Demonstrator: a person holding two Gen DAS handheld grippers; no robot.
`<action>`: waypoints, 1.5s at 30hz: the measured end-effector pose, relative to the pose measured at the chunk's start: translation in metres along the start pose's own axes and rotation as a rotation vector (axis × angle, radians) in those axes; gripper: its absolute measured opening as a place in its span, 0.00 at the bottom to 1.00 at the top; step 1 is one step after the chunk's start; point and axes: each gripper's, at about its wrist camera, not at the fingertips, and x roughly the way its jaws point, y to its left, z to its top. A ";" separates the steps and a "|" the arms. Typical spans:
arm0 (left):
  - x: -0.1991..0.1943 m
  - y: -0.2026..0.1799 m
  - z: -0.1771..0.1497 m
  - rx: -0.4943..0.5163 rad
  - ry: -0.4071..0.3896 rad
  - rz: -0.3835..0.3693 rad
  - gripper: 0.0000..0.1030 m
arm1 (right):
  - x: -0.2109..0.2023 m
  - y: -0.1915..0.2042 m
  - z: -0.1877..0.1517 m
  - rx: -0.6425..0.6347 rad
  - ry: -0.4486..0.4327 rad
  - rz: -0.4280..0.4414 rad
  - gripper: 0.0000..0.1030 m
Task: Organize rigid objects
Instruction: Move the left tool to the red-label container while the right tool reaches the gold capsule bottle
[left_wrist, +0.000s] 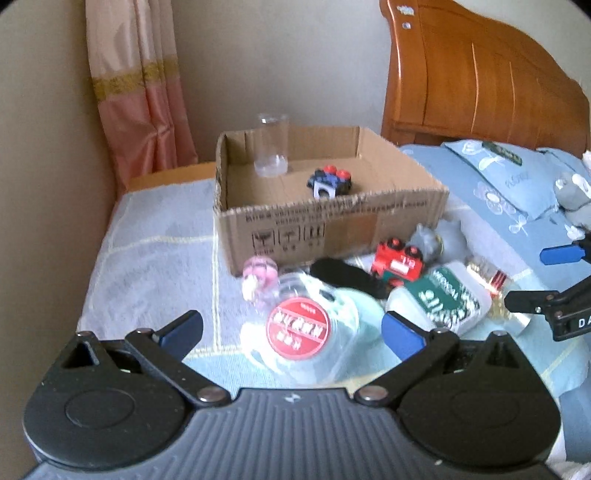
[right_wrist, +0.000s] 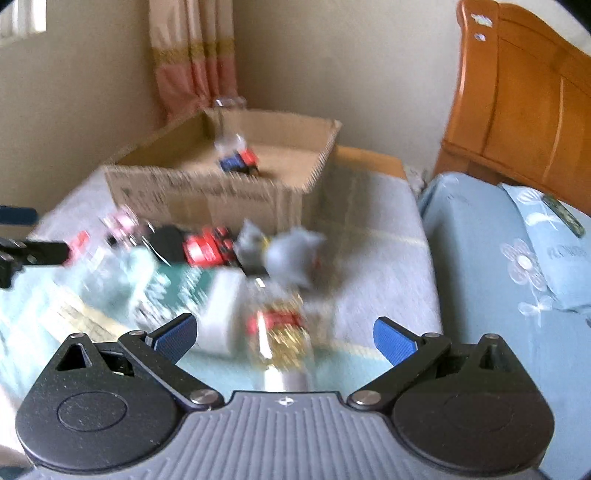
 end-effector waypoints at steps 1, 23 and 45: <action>0.001 0.000 -0.002 0.006 0.005 -0.001 0.99 | 0.003 0.000 -0.004 0.001 0.013 -0.012 1.00; 0.036 0.001 -0.014 0.049 0.123 0.014 0.99 | 0.038 -0.059 -0.033 0.246 0.123 -0.125 1.00; 0.057 0.004 0.004 0.384 0.146 -0.181 0.82 | 0.035 -0.047 -0.001 0.366 0.126 0.134 1.00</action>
